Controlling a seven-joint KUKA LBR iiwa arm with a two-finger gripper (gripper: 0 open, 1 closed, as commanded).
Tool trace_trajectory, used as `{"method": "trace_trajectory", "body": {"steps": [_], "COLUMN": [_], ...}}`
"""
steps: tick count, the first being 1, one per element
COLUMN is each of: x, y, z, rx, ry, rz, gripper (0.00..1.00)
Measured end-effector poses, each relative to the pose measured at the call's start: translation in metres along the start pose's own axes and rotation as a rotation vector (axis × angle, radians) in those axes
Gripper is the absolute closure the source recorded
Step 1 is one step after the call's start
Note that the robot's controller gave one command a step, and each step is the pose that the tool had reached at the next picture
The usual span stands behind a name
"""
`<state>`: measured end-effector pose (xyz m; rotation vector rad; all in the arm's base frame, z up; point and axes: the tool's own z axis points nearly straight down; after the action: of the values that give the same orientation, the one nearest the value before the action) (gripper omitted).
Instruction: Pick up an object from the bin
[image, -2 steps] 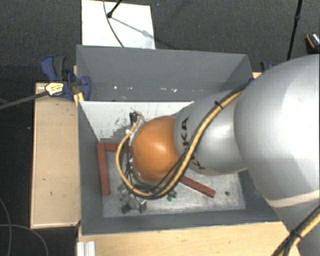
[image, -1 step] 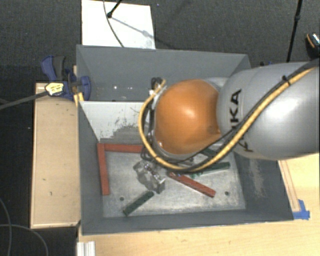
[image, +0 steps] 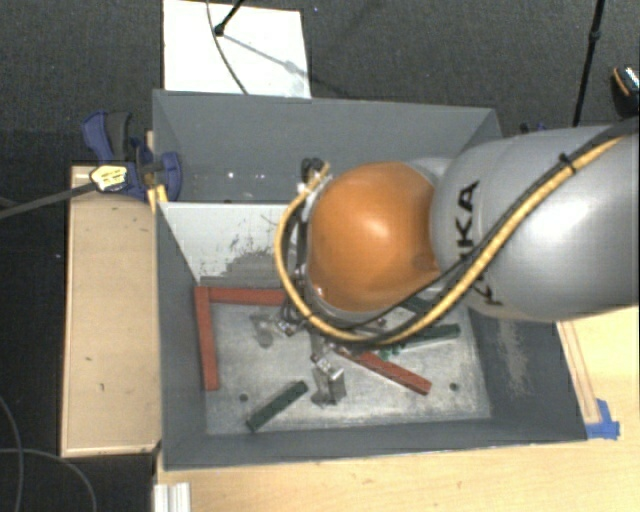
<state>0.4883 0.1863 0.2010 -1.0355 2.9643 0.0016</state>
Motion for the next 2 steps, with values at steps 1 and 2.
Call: {"method": "trace_trajectory", "body": {"steps": [1, 2], "x": [0.0025, 0.0028], "y": [0.0065, 0.0072], "z": [0.1281, 0.1265], "rx": [0.001, -0.001], "ry": [-0.002, -0.002], "rz": [-0.194, -0.187], "gripper": [0.0, 1.0]}}
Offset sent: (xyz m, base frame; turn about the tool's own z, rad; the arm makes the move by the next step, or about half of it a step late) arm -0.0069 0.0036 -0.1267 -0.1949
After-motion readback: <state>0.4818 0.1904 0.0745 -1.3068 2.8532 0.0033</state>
